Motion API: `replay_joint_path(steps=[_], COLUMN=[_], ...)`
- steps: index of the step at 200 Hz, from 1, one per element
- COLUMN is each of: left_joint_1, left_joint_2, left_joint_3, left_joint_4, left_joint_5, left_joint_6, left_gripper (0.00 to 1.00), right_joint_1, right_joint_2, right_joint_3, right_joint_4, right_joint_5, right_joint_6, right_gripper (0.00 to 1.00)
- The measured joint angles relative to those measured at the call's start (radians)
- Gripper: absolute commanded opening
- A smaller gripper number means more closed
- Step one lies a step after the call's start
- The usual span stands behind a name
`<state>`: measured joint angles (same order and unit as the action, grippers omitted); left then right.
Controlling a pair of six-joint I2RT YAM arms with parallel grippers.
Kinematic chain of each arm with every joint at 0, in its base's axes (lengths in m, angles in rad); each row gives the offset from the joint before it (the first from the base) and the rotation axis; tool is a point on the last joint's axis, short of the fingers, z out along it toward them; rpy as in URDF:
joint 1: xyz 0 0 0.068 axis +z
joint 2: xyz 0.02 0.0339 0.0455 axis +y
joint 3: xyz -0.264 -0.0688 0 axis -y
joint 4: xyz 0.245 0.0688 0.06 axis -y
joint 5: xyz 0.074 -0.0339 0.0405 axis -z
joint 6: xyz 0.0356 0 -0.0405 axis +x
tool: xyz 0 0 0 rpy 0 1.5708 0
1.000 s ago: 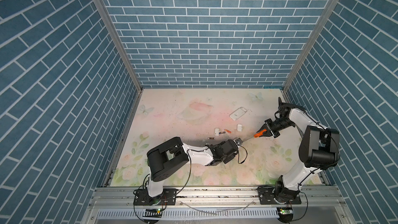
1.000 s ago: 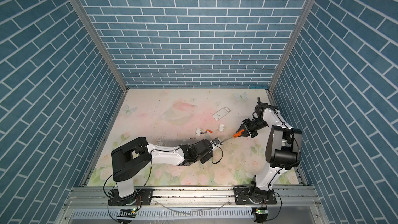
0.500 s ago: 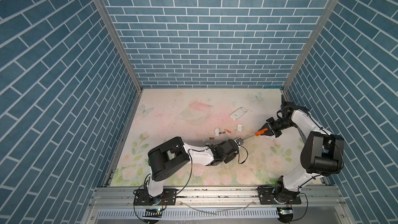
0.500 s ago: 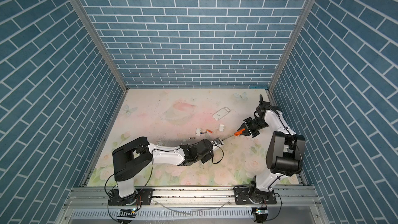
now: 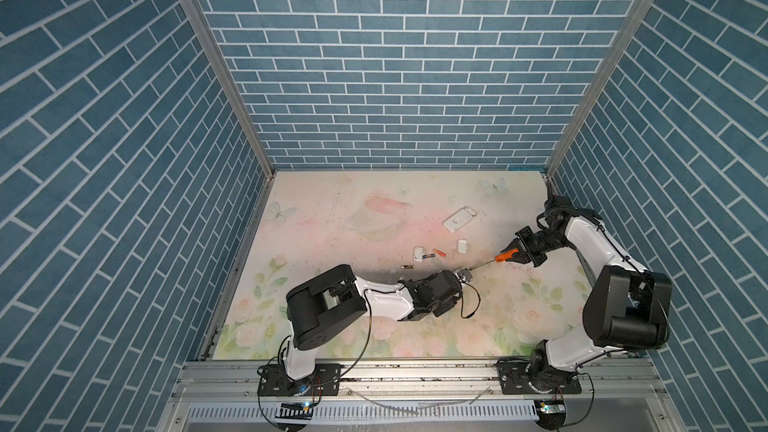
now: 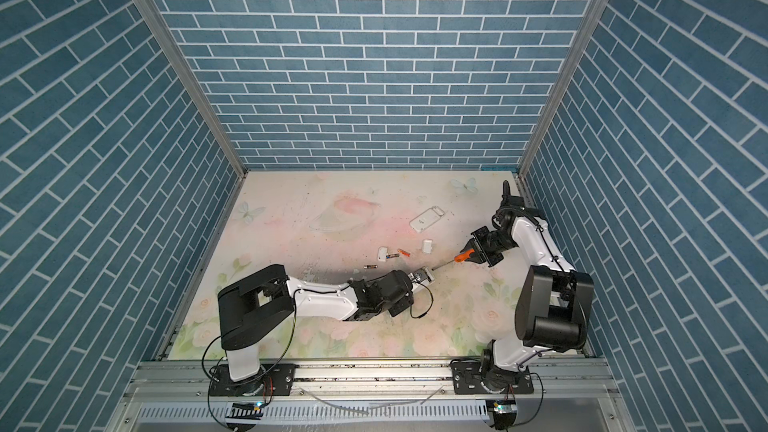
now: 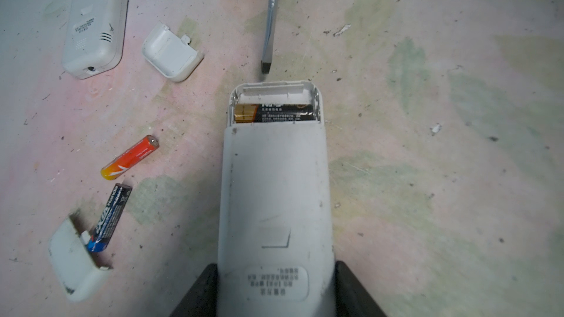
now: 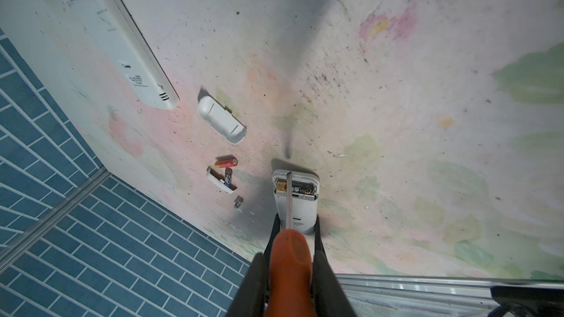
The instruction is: Unload the batteries from the remote control
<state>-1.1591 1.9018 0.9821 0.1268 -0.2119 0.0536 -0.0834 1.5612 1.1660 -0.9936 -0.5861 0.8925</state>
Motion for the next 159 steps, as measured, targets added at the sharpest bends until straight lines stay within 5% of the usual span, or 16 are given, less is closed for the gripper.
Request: replay_joint_path(steps=[159], left_joint_1=[-0.002], left_joint_2=[0.001], left_joint_3=[0.000], left_joint_4=[0.003], left_joint_5=[0.000], left_joint_6=[0.004], left_gripper=[0.24], right_joint_1=[0.076], right_joint_2=[-0.017], right_joint_3=[0.094], right_joint_4=[-0.099], right_joint_5=[0.039], right_joint_6=[-0.002], right_gripper=[0.00])
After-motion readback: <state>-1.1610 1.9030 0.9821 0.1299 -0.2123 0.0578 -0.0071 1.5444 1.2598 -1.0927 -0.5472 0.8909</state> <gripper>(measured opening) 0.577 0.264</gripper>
